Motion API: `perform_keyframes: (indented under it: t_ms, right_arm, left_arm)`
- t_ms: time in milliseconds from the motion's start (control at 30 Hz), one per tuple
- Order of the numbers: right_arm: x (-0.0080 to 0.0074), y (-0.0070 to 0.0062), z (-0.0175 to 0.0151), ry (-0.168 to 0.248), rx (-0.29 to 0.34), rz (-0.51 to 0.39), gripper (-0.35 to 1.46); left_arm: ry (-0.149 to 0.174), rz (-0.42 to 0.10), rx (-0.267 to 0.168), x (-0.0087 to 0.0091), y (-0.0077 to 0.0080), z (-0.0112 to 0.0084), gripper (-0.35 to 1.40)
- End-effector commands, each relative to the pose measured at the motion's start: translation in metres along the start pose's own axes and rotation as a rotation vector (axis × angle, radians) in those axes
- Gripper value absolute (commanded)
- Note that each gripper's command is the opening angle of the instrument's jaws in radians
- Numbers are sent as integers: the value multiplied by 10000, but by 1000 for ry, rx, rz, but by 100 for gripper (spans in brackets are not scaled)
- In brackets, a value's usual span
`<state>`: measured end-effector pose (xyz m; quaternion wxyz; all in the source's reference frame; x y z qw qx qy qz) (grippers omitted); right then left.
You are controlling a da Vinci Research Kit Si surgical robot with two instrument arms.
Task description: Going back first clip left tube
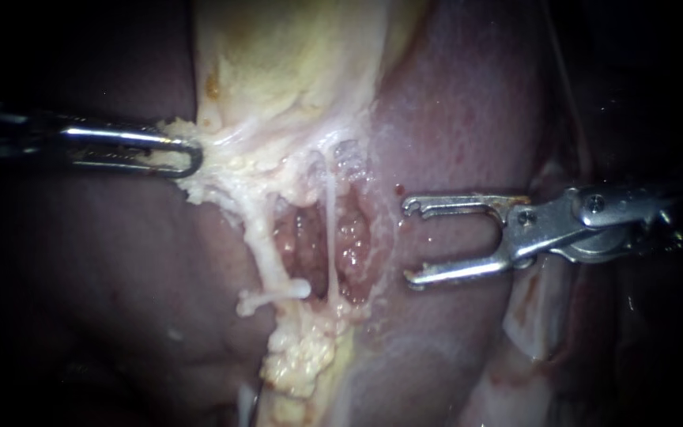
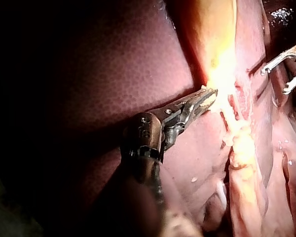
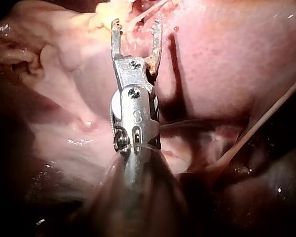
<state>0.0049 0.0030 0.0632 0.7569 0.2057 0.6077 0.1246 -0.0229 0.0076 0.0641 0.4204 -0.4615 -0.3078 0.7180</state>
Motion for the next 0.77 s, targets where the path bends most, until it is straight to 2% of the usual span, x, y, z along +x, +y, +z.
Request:
perform_keyframes:
  t_ms: [33,200,333,767]
  right_arm:
    - [0,0,-1,0,3,0,50]
    - [0,-1,-1,0,3,0,50]
    - [-1,-2,-1,0,7,-1,50]
    - [0,-3,-2,0,10,-1,50]
  left_arm:
    - [-2,2,-1,-1,-1,4,-35]
    - [-1,8,-8,-7,-9,25,-35]
    - [-13,13,-13,-13,-12,39,-35]
    - [-16,20,-13,-15,-13,42,-35]
